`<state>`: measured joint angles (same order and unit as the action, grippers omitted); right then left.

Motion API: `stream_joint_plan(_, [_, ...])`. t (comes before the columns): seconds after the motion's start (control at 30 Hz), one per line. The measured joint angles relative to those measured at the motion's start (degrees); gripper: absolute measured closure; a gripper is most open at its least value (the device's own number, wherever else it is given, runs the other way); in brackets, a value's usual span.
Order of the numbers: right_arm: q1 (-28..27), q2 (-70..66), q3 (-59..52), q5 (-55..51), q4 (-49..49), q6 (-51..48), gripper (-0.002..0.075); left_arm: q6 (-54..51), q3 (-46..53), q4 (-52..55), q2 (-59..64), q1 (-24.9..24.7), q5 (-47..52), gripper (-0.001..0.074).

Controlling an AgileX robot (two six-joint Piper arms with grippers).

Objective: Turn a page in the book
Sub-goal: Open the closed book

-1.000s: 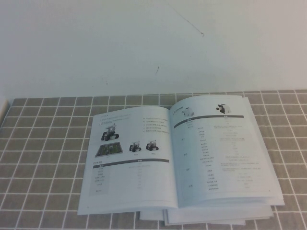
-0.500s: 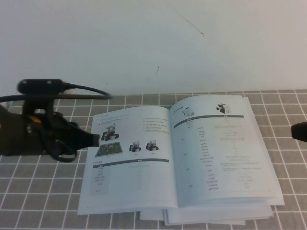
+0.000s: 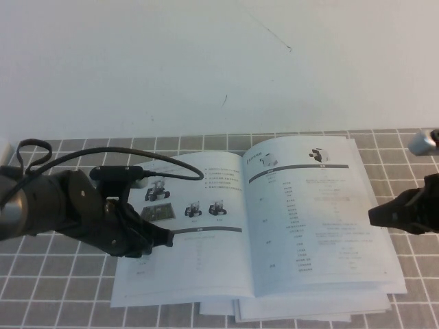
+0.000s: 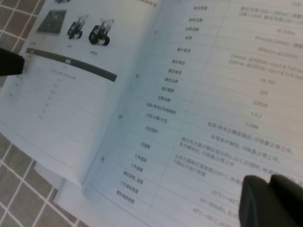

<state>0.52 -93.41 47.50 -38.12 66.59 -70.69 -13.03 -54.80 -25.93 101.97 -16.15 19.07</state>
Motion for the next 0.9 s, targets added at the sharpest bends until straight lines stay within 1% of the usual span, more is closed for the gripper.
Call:
stream_joint_plan(0.03, [0.0, -0.6, 0.6, -0.4, 0.0, 0.0, 0.0677, 0.0, 0.0, -0.1, 0.7, 0.0, 0.0, 0.0739])
stream_joint_plan(0.13, [0.0, -2.3, 2.7, -0.8, 0.0, 0.0, 0.0587, -0.4, 0.0, -0.4, 1.9, 0.0, 0.0, 0.0739])
stream_joint_plan(0.23, [0.0, -4.0, 3.7, -0.7, -0.1, 0.0, 0.0466, -1.1, -0.4, -0.4, 2.3, 0.0, -0.1, 0.0739])
stream_joint_plan(0.3, [0.0, -5.6, 4.0, 0.2, -0.2, -0.2, 0.0400, -1.3, -0.5, -0.4, 2.2, 0.0, -0.1, 0.0739])
stream_joint_plan(0.37, [0.0, -7.2, 4.0, 1.0, -0.2, -0.3, 0.0364, -1.3, -0.5, -0.4, 2.3, 0.0, -0.1, 0.0739])
stream_joint_plan(0.53, [0.0, -11.3, 4.6, 1.3, -0.2, -0.6, 0.0336, -1.3, -0.5, -0.4, 2.3, 0.0, -0.1, 0.0739])
stream_joint_plan(0.8, [0.0, -13.1, 5.1, 0.4, 0.0, -0.6, 0.0334, -1.5, -0.6, -0.4, 2.3, 0.0, 0.0, 0.0739])
stream_joint_plan(0.9, [0.0, -13.2, 5.1, -1.0, 1.4, -0.6, 0.0334, -1.5, -2.1, -0.5, 2.4, 0.0, 2.1, 0.0739])
